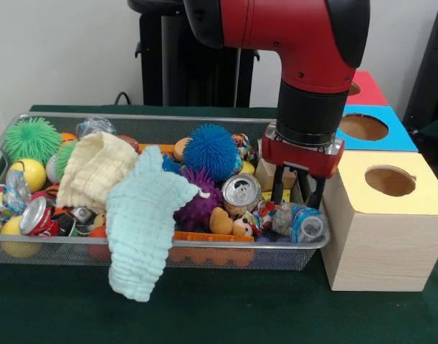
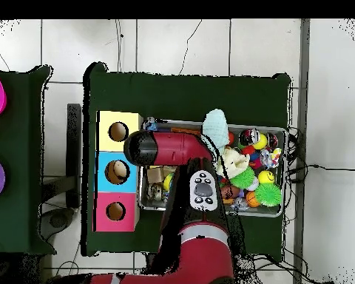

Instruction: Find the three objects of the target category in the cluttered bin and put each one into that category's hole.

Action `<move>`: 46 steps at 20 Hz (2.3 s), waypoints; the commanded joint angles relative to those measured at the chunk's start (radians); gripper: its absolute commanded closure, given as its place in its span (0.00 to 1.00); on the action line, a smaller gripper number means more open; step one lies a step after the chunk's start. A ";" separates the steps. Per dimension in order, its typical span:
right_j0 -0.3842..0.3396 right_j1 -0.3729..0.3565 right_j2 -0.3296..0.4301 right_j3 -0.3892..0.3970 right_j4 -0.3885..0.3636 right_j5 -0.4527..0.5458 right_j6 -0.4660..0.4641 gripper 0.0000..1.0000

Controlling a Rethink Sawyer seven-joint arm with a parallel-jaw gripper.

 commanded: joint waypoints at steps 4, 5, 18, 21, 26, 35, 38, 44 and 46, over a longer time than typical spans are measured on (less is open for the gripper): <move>-0.035 0.052 0.077 -0.041 -0.042 0.007 -0.023 0.00; -0.042 0.043 0.081 -0.037 -0.044 0.018 -0.035 0.00; -0.188 -0.046 0.156 0.023 -0.137 0.098 -0.190 0.00; -0.238 -0.070 0.171 0.006 -0.178 0.151 -0.257 0.00; -0.295 -0.039 0.222 -0.019 -0.224 0.153 -0.298 0.00; -0.252 0.054 0.266 -0.013 -0.246 -0.001 -0.110 0.00; -0.240 0.063 0.275 -0.010 -0.240 -0.015 -0.077 0.00; -0.220 0.062 0.307 0.016 -0.238 -0.058 -0.052 0.00; -0.218 0.049 0.325 0.019 -0.258 -0.060 -0.087 0.00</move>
